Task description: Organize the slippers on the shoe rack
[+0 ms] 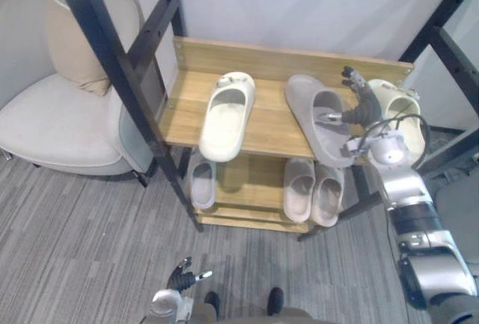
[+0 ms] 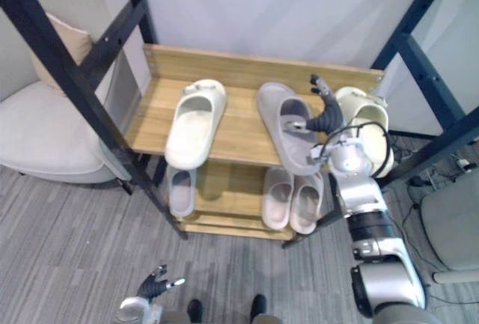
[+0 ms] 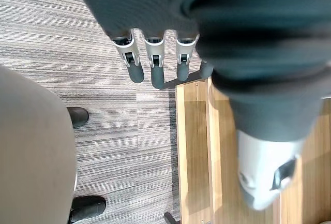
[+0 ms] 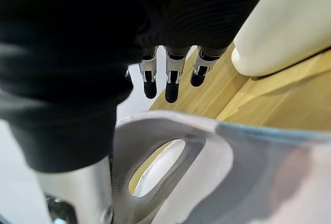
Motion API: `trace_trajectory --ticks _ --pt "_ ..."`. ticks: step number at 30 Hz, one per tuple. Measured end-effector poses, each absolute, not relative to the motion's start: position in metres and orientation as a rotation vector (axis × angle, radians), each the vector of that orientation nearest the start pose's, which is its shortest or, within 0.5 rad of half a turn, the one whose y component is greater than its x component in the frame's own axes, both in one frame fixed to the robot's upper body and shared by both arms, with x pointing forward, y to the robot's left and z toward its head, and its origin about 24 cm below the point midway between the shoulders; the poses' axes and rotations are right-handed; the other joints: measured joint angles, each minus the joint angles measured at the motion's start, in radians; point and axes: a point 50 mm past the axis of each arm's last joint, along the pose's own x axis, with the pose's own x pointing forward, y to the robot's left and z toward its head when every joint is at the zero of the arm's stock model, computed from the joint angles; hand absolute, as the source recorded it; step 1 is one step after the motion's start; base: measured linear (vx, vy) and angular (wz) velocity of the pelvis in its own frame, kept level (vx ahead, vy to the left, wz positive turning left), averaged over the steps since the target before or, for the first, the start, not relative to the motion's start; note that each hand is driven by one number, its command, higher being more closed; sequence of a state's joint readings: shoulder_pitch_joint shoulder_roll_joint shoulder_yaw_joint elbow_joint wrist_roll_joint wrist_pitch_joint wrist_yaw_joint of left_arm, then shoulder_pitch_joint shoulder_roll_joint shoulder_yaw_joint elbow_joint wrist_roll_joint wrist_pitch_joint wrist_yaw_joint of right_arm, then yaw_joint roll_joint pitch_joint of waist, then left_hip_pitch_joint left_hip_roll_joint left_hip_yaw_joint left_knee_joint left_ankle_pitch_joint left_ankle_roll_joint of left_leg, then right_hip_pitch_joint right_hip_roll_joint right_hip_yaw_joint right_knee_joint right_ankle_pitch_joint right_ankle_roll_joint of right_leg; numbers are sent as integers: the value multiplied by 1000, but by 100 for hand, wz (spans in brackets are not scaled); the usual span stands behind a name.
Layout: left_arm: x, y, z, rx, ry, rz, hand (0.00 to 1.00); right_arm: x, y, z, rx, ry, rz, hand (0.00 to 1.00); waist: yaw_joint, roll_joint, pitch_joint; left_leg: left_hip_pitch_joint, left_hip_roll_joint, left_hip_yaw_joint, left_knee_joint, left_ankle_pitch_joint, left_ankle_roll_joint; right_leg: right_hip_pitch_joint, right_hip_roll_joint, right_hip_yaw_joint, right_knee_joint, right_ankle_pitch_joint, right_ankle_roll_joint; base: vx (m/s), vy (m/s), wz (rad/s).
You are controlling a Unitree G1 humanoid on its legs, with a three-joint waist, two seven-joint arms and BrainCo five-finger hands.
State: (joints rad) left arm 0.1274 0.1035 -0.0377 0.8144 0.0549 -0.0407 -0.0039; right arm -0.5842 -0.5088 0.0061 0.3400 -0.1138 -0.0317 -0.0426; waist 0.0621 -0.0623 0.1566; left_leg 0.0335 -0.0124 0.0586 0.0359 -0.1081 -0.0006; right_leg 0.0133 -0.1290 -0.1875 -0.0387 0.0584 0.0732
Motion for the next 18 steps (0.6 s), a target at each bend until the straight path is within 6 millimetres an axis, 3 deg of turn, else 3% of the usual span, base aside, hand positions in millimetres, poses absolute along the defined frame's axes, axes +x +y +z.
trace_trajectory --ticks 18 --pt "134 184 -135 133 867 9 0 371 -219 185 -564 -280 -116 0 19 -1 35 -1 -1 -9 -70 63 -8 -28 1 -2 0 12 -4 -41 -18 1"
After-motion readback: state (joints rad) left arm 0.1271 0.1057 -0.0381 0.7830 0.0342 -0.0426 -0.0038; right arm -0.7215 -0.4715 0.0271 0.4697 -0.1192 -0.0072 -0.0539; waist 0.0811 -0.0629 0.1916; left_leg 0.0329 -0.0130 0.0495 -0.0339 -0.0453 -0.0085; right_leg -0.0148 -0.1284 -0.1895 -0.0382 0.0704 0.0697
